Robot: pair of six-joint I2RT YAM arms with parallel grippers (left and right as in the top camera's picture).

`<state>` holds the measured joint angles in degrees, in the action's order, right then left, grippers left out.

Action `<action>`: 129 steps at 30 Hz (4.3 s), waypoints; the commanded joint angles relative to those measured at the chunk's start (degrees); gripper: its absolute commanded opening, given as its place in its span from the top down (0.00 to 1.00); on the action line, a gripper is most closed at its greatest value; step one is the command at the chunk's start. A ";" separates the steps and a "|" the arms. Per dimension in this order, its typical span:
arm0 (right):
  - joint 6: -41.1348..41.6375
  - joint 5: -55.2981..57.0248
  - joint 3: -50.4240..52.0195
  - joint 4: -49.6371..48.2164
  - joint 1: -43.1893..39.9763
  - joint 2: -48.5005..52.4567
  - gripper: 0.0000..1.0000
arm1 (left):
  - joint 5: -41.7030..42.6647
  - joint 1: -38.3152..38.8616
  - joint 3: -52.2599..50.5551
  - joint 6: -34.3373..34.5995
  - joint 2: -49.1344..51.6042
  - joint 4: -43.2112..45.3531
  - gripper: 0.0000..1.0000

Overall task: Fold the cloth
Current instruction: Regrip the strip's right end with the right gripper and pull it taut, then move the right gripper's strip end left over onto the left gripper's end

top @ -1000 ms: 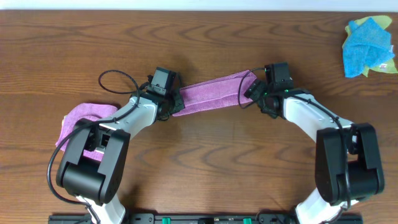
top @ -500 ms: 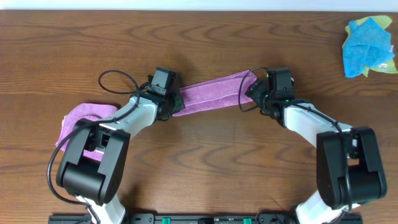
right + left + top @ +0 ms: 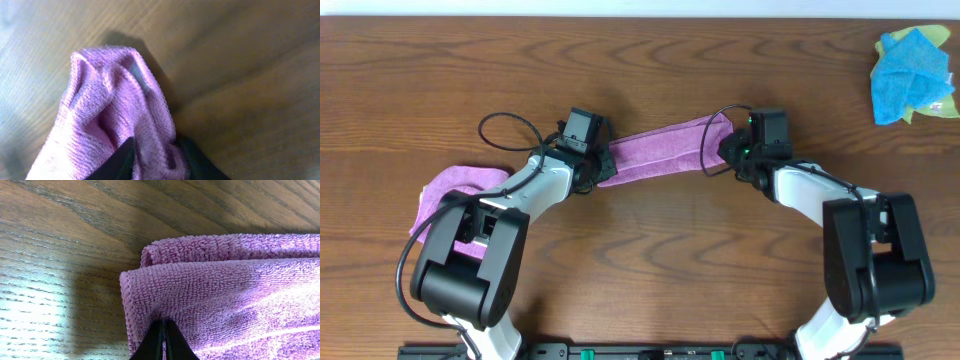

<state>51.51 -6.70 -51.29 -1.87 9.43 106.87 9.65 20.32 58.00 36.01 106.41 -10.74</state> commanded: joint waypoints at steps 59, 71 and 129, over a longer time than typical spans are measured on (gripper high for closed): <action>-13.03 -2.64 -5.09 5.46 17.68 -14.38 0.99 | -0.57 -0.04 1.05 -0.04 0.94 -1.29 0.94; -13.00 -0.55 -5.09 5.07 22.10 -14.27 0.99 | -0.63 -0.28 1.07 -4.15 -3.17 -1.97 0.95; -13.88 0.48 -18.05 3.06 34.80 7.67 0.95 | -1.25 -14.80 1.40 -8.57 -27.82 -20.94 0.94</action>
<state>38.35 -6.81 -68.29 1.74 43.55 114.13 8.78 5.78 58.28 28.21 79.48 -31.62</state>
